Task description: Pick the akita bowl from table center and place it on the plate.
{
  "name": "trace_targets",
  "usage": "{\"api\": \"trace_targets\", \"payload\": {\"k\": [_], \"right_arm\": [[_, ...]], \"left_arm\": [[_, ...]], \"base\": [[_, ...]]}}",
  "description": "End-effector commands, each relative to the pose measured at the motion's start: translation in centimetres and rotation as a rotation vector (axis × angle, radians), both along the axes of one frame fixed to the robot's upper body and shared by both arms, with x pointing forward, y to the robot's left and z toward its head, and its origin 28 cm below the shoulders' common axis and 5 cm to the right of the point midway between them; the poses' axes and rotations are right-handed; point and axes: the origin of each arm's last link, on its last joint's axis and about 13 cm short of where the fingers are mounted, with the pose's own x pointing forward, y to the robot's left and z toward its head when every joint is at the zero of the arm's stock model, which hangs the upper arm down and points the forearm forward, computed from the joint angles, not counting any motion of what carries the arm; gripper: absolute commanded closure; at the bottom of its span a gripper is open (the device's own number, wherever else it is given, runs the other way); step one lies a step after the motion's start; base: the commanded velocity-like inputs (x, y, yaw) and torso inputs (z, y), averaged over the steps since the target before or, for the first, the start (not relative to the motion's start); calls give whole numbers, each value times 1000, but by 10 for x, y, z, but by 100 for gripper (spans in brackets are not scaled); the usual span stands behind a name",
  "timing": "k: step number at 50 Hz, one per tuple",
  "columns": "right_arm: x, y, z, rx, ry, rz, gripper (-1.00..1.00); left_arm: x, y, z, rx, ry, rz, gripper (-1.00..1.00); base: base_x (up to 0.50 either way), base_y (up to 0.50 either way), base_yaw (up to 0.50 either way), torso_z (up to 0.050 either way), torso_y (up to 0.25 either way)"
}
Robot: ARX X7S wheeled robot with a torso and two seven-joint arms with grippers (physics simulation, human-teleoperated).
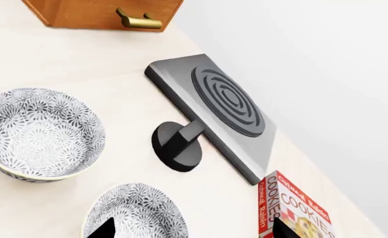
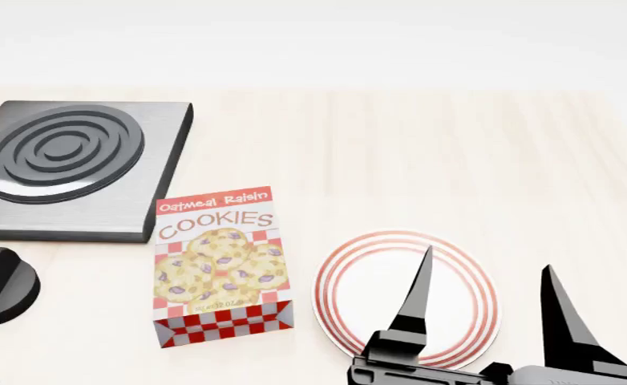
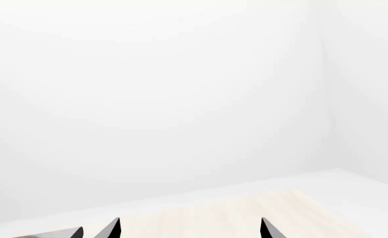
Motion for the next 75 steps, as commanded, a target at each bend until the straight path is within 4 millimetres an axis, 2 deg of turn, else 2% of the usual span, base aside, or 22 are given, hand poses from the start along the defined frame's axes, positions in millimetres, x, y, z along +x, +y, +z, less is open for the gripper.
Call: {"api": "trace_targets", "payload": {"k": [1,10,25,43,56,75], "right_arm": [[1,-1,0,-3,-5,-3,-100],[0,0,-1,-3,-3,0,-100],[1,0,-2,-3,0,1,-100],[1,1,-1,-3,0,4,-100],[1,1,-2,-3,-1,7,-100],[1,2,-1,-3,1,8,-100]], "left_arm": [[-2,1,2,1,13,23,-100],[-4,6,5,52,14,56,-100],[-4,13,-4,54,35,96,-100],[2,14,-23,53,79,97,-100],[14,15,-47,52,141,93,-100],[24,8,-45,70,145,53,-100]], "base": [[0,0,0,0,0],[0,0,0,0,0],[0,0,0,0,0],[0,0,0,0,0],[0,0,0,0,0],[0,0,0,0,0]]}}
